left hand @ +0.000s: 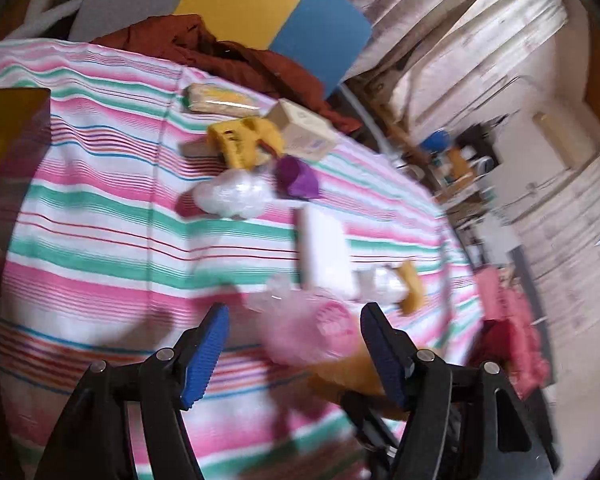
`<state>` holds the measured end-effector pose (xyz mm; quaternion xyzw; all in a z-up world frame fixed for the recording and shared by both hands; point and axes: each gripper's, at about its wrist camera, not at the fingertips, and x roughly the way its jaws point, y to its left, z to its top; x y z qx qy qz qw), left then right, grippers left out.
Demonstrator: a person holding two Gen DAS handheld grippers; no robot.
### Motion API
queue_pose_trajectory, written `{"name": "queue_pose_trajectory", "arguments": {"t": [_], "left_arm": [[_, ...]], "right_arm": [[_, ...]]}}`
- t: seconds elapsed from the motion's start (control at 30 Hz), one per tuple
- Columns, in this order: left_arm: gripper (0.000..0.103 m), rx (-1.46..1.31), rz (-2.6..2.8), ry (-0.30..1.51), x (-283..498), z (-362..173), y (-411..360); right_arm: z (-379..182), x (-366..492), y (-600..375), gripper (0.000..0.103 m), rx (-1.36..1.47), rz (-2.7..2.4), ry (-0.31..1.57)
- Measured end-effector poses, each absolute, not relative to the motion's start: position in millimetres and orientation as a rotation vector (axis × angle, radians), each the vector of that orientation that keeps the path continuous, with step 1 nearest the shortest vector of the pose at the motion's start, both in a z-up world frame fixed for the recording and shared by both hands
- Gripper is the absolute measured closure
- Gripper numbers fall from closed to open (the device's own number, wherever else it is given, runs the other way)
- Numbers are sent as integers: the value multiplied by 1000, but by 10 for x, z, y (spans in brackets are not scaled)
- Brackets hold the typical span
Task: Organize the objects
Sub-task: 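Grasp the pink hair roller with the left tool while the right tool holds the sponge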
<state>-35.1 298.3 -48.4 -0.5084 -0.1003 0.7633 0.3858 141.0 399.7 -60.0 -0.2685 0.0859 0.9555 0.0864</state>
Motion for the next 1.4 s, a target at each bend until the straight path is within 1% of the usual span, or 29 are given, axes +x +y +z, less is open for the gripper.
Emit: {"name": "queue_pose_trajectory", "arguments": {"t": [0.03,0.07,0.17,0.3,0.37,0.4,0.5,0.57,0.67,0.83,0.93,1.13,1.27,1.33,1.4], "left_arm": [[35,-1318,1961,-220,-379,-511,3004],[33,-1343,1968,-195,-403,-552,3017],[31,-1352,1939,-259,-426,-629,2902],[28,-1319,2011,-230,-358,-656,2712],[28,-1330,2041,-213,-319,-703,2610],[33,-1351,2052,-184,-285,-746,2578],[33,-1270,2088,-99,-112,-768,2531],[33,-1234,2081,-49,10,-751,2559],[33,-1197,2043,-33,147,-753,2566],[32,-1138,2035,-93,185,-644,2525],[32,-1147,2040,-97,69,-601,2615],[32,-1252,2037,-87,-213,-714,2916],[32,-1253,2061,-6,-238,-796,3036],[33,-1218,2062,6,-226,-813,3039],[33,-1186,2071,22,-204,-817,3026]], "right_arm": [[-606,1412,4009,51,-803,2847,264],[-609,1414,4018,51,-804,2846,270],[-613,1426,4039,51,-812,2842,283],[-614,1455,4078,51,-813,2830,293],[-629,1468,4123,51,-817,2817,328],[-640,1474,4149,51,-821,2810,346],[-654,1487,4195,51,-821,2798,385],[-647,1488,4173,51,-823,2798,378],[-639,1486,4137,51,-829,2799,362],[-637,1487,4150,51,-834,2792,373],[-644,1478,4152,51,-838,2790,381],[-638,1476,4151,51,-842,2788,390],[-642,1486,4161,51,-843,2788,406],[-647,1485,4163,51,-843,2789,410],[-653,1489,4166,51,-843,2790,412]]}}
